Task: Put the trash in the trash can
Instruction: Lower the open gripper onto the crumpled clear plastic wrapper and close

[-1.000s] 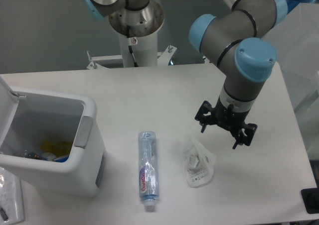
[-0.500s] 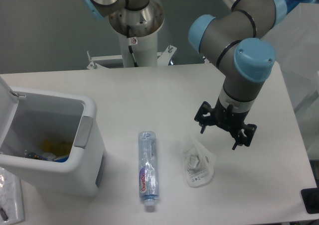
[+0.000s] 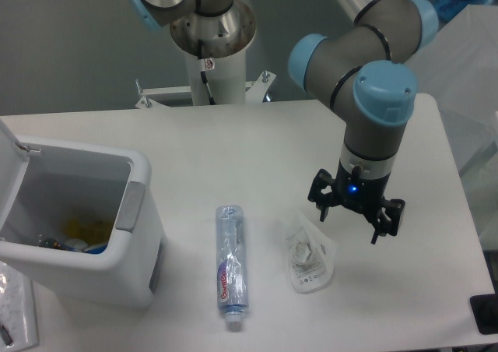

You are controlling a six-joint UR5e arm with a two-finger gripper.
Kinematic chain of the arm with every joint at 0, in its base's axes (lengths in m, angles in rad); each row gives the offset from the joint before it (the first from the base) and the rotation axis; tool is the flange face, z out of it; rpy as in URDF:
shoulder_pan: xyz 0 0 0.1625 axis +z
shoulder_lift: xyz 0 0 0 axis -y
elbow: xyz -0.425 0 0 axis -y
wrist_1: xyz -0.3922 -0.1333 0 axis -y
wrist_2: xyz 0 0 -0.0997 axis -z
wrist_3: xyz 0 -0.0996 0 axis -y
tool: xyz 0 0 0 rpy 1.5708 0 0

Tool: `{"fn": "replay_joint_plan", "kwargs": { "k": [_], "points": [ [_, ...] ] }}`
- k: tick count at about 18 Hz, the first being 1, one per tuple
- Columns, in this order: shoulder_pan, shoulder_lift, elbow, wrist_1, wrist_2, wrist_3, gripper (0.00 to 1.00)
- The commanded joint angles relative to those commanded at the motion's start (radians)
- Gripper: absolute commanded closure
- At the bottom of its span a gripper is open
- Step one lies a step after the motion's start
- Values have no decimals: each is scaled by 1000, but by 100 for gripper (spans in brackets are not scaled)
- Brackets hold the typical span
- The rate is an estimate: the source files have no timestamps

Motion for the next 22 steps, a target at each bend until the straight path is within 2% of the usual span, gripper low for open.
{"fn": "replay_joint_plan", "kwargs": {
  "k": [4,10,13,16,18,22],
  "points": [
    [-23,-2,-52,11,29,-80,0],
    [-40,-21,-54,23,35,-149,0],
    [-51,-46,-66,83,35,-164,0],
    [-57,-63,-111,214,35,-178,0],
    [-57,-61,-144,271,34,-186,0],
    [-57,-74,-155,279,29,-184,0]
  ]
}}
